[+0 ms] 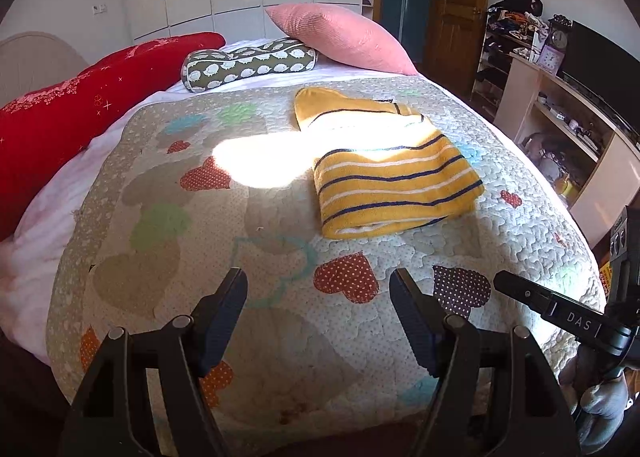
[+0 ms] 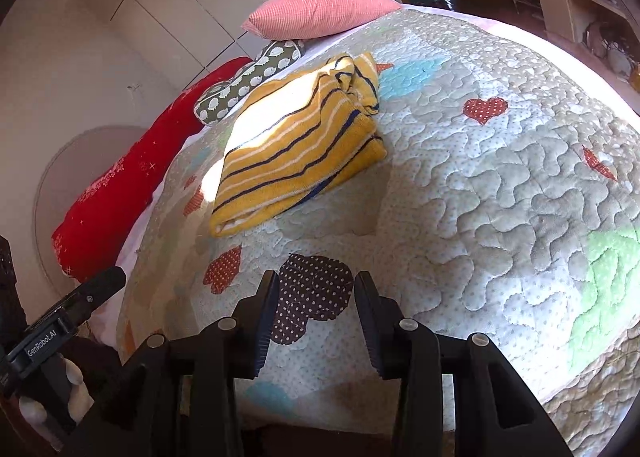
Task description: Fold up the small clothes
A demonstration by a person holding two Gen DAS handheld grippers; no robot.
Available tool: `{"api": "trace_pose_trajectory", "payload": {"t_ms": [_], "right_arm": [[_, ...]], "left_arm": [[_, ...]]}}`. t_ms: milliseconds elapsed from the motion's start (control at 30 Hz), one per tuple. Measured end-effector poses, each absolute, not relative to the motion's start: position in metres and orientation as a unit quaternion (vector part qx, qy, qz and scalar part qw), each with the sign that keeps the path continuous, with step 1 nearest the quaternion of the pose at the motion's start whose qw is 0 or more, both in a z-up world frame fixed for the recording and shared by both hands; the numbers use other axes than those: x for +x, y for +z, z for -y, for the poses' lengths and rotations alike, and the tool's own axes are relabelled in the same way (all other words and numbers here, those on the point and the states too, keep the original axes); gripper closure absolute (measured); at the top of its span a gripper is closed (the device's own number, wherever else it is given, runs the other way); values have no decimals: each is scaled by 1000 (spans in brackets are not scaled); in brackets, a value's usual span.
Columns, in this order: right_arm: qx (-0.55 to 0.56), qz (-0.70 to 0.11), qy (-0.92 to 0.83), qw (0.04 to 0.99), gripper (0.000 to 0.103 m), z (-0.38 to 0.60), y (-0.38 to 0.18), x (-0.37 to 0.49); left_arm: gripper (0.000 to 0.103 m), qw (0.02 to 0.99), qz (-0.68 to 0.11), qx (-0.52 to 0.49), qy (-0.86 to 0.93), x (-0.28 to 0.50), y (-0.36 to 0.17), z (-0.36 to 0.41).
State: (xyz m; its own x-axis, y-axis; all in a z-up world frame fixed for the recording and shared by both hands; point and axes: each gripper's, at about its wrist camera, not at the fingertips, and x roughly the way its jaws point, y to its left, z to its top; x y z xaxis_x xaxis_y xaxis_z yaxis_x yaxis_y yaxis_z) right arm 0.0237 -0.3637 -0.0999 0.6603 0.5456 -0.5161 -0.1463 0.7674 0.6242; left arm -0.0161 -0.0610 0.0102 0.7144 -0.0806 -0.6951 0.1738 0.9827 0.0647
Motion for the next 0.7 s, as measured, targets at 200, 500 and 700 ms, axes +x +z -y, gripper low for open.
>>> {"api": "trace_pose_trajectory", "payload": {"t_ms": [200, 500, 700], "right_arm": [[285, -365, 195, 864, 61, 367, -104, 24], [293, -365, 207, 859, 60, 380, -92, 55], [323, -355, 231, 846, 46, 411, -63, 159]], "left_arm": [[30, 924, -373, 61, -67, -15, 8, 60], [30, 901, -417, 5, -119, 30, 0, 38], [29, 882, -447, -43, -141, 133, -4, 26]]}}
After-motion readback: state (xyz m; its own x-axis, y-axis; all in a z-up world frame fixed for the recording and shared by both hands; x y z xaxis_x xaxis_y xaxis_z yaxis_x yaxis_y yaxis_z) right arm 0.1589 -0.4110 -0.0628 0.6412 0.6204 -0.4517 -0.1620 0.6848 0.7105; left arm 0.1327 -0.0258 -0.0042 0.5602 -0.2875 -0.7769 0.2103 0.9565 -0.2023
